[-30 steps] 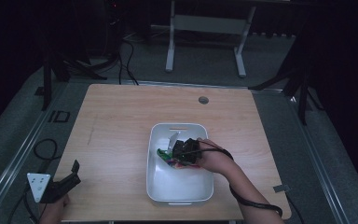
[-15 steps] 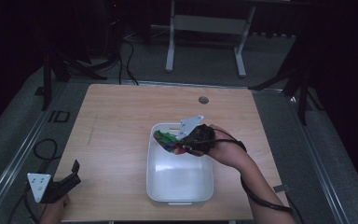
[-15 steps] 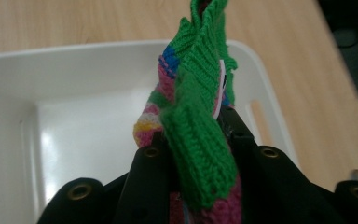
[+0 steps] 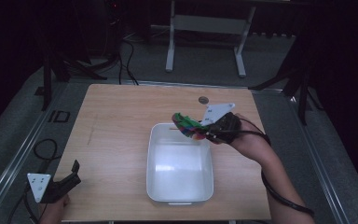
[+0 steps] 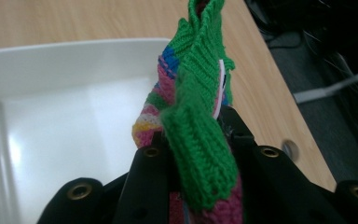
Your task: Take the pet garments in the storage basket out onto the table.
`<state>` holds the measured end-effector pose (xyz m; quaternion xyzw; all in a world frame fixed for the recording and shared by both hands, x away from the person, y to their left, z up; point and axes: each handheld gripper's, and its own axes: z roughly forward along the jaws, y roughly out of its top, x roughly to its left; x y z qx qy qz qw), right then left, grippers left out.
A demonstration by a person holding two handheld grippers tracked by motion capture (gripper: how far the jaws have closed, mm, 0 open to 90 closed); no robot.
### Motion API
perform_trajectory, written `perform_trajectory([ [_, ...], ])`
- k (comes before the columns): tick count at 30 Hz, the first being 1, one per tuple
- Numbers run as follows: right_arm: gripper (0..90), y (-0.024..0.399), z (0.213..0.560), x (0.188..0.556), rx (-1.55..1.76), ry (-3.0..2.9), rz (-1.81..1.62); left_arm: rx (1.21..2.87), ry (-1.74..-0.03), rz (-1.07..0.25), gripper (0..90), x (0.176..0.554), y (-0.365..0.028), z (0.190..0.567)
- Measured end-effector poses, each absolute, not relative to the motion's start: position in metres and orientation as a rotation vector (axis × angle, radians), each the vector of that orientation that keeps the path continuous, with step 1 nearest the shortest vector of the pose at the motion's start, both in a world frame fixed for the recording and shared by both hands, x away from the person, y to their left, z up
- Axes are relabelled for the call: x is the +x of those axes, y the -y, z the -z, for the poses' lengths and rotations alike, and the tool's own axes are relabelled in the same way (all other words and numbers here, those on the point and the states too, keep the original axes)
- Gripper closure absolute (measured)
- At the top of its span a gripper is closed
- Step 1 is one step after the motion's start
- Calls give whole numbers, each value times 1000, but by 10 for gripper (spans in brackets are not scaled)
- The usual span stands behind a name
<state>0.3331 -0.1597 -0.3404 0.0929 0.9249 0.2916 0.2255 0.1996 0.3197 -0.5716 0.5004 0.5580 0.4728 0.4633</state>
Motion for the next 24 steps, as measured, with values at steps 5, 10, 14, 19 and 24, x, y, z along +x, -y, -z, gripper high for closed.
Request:
perform_trajectory([
  [5,755,187,340,337,326,-2522,-771,1231,-1371,-1163,14,200,-319,572],
  [10,755,217,343,336,394,-2491,-748,1231,-1373,-1160,14,200,-320,571],
  [14,755,242,343,338,458,-2468,-738,1235,-1372,-1163,14,200,-319,571],
  [19,754,268,348,340,532,-2445,-740,1232,-1376,-1158,14,200,-320,571],
  [24,754,279,369,346,584,-2443,-709,1233,-1374,-1161,14,200,-320,571],
])
